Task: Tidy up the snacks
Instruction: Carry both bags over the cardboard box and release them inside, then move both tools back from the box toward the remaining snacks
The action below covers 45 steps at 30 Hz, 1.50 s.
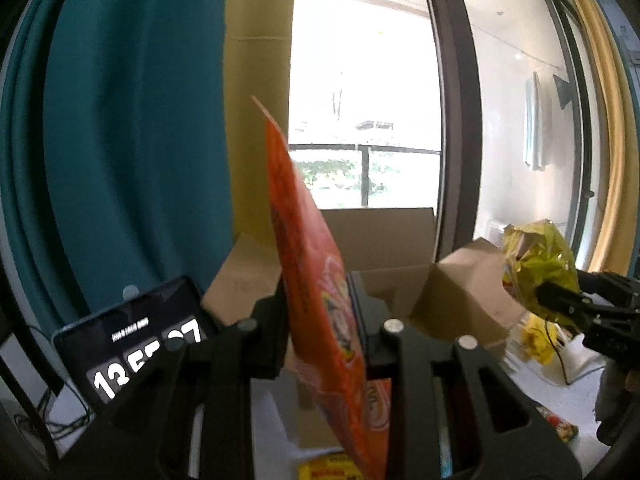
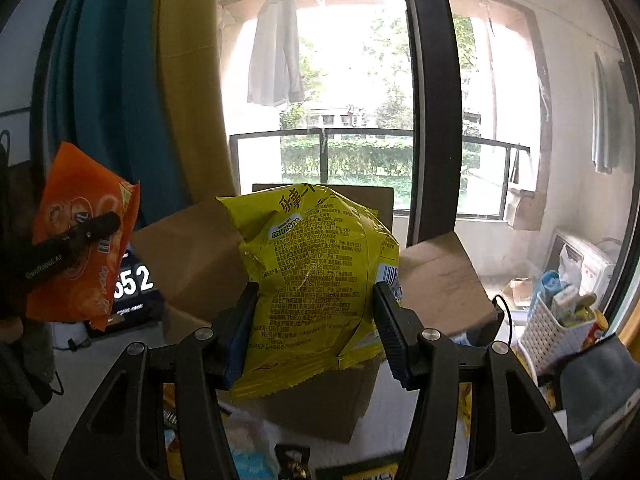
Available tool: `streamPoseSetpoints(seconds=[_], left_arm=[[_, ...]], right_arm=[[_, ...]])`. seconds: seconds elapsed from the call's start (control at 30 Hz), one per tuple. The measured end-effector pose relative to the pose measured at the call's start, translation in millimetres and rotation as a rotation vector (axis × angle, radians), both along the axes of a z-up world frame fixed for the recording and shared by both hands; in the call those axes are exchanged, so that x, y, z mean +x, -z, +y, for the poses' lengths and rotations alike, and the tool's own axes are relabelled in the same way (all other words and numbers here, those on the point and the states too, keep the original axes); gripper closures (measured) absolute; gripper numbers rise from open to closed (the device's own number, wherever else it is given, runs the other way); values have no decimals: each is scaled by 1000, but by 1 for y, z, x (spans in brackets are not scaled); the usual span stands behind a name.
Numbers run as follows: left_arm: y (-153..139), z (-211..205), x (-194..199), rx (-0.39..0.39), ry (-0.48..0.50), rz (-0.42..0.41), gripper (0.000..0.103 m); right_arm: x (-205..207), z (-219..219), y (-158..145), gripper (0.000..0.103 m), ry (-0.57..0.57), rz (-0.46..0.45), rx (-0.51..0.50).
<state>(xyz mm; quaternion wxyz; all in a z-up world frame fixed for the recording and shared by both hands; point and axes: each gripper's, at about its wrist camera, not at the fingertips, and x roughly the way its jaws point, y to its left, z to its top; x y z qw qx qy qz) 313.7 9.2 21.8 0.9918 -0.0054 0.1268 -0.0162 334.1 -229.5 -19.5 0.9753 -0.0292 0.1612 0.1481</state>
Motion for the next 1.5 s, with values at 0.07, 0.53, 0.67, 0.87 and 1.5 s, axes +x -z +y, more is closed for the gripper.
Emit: streamPoseSetpoints(seconds=[0.07, 0.53, 0.67, 0.87, 1.5], left_arm=[[-3, -3, 10, 6, 0, -2, 76], [16, -20, 100, 14, -6, 104, 74], [19, -17, 113, -40, 8, 143, 24], [8, -8, 91, -40, 4, 138, 23], [19, 16, -41, -14, 30, 144, 22]], right_arm=[[9, 1, 0, 44, 5, -1, -1], [72, 12, 5, 42, 44, 39, 15], [76, 12, 1, 17, 67, 46, 1], [54, 9, -5, 17, 52, 39, -4], [-54, 23, 7, 17, -87, 86, -55]])
